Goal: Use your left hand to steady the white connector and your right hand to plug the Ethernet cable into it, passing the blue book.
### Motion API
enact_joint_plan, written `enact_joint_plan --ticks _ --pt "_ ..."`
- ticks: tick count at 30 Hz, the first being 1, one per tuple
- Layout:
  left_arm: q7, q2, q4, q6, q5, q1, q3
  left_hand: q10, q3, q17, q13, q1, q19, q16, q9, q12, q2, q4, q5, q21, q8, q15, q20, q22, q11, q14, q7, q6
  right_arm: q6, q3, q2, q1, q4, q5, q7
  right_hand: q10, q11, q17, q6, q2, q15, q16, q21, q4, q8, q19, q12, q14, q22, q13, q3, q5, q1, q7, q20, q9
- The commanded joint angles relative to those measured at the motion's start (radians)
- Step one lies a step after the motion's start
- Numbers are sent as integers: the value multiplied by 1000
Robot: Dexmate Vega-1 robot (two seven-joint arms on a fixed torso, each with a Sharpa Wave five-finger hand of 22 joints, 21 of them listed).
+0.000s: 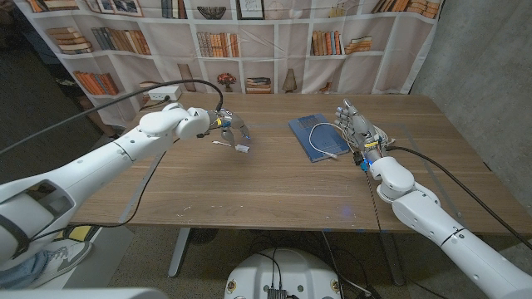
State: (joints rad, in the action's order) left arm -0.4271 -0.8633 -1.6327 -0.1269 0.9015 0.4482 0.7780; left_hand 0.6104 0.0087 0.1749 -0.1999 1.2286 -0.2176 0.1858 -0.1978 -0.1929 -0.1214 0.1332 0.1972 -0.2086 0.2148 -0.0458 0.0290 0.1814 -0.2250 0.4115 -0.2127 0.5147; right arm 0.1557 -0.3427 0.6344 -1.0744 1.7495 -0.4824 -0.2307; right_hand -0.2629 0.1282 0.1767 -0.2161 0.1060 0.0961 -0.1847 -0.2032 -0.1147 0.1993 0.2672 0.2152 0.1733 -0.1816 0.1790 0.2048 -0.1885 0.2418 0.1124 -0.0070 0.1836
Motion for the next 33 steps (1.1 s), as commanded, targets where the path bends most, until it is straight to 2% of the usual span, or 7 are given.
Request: enact_joint_plan --ticks 1,20,33 --pt "63 -13 -44 68 58 54 -1 8 3 3 -2 -8 -3 5 -3 -6 1 -4 0 -3 6 -139 5 3 4 15 2 9 -7 -5 6 1 5 1 4 -5 -2 3 0 1 5 0 0 -2 -1 -4 -2 5 -3 4 7 2 15 -4 0 5" --pt "100 -16 -63 119 66 108 -8 14 4 3 -2 -12 -11 5 -3 -6 1 -9 0 -6 8 -141 3 3 4 26 5 17 -17 1 25 -9 24 -2 10 -5 -2 3 1 -2 5 0 0 -5 -2 -4 -2 6 -4 4 9 5 20 -5 1 5" --pt "106 -5 -46 129 64 108 -1 19 5 3 -2 -16 -16 5 -3 -6 0 -13 -1 -6 9 -140 6 3 5 34 14 19 -33 -11 28 15 19 -4 29 -5 -1 3 3 -3 7 1 0 -6 -4 -5 -3 5 -4 5 9 7 20 -5 2 5"
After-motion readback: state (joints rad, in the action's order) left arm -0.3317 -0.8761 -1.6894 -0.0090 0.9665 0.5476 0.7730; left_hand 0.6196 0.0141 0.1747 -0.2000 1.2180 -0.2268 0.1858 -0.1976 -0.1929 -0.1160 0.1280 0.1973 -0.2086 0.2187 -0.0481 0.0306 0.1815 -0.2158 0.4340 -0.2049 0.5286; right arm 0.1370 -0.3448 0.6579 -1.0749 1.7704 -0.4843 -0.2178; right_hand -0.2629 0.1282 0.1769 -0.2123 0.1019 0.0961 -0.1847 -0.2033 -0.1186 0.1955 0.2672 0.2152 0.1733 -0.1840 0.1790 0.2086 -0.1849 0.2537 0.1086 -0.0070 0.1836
